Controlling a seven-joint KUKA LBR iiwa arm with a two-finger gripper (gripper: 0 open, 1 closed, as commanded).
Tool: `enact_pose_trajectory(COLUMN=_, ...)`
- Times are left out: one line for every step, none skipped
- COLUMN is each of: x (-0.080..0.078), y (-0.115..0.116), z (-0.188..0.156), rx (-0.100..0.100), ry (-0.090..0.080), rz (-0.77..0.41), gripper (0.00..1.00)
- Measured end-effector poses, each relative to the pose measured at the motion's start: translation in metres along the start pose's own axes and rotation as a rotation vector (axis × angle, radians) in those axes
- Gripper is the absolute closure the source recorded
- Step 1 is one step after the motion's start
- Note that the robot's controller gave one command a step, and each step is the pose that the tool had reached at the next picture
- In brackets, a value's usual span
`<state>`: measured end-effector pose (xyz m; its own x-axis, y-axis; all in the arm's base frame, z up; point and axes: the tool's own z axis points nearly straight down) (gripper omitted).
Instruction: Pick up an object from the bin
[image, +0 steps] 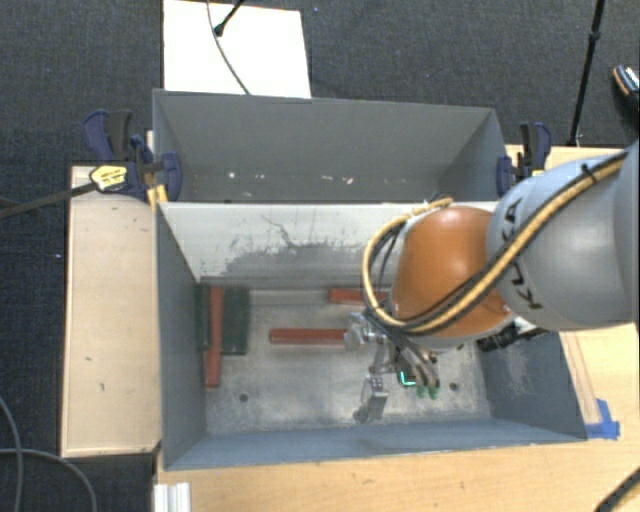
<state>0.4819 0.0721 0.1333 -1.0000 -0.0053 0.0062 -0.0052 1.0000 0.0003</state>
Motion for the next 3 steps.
enact_pose_trajectory(x=-0.058, y=0.041, z=0.065, rx=-0.003, ry=-0.010, rz=0.152, gripper=0.00)
enact_pose_trajectory(x=-0.059, y=0.040, z=0.061, rx=-0.003, ry=-0.014, rz=0.156, gripper=1.00)
enact_pose_trajectory(x=-0.068, y=0.041, z=-0.068, rx=-0.004, ry=-0.017, rz=0.114, gripper=1.00)
